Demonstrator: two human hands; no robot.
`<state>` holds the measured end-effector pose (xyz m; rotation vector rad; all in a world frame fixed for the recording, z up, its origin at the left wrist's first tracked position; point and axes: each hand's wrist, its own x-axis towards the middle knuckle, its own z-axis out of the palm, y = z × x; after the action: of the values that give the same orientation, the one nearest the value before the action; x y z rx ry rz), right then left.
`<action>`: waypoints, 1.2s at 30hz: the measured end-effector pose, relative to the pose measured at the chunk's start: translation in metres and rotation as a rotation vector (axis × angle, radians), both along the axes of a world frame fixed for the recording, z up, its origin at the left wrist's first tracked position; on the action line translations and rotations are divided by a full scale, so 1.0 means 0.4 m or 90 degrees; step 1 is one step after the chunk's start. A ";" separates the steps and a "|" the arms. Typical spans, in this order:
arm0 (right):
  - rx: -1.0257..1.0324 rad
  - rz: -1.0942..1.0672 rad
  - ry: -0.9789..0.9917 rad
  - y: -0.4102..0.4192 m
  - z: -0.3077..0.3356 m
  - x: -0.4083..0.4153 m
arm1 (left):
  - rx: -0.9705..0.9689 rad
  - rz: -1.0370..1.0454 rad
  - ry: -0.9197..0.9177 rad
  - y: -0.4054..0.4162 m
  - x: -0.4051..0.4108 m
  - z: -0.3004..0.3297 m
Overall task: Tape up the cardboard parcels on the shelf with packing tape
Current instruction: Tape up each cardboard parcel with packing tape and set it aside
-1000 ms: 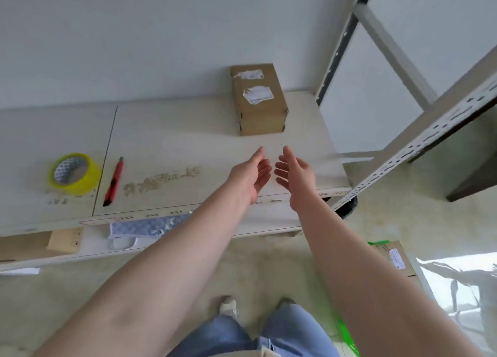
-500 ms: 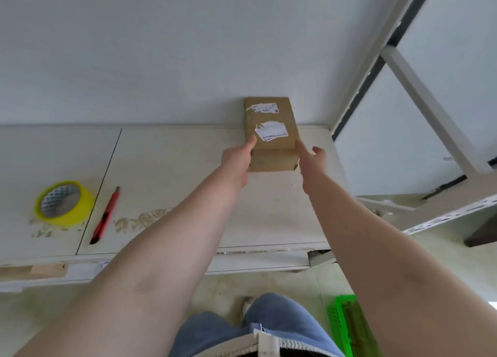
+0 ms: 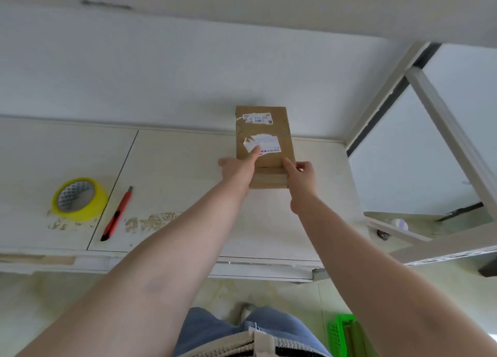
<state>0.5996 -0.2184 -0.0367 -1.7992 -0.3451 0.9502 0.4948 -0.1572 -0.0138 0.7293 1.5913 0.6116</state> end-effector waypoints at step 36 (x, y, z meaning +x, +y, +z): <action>0.229 0.529 -0.341 0.032 0.115 -1.348 | 0.176 0.165 -0.040 -0.040 -1.400 0.098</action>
<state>0.0602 -0.2055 0.0092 -1.5401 -1.5845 0.8412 -0.0651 -0.1730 0.0252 0.7021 1.5728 1.0505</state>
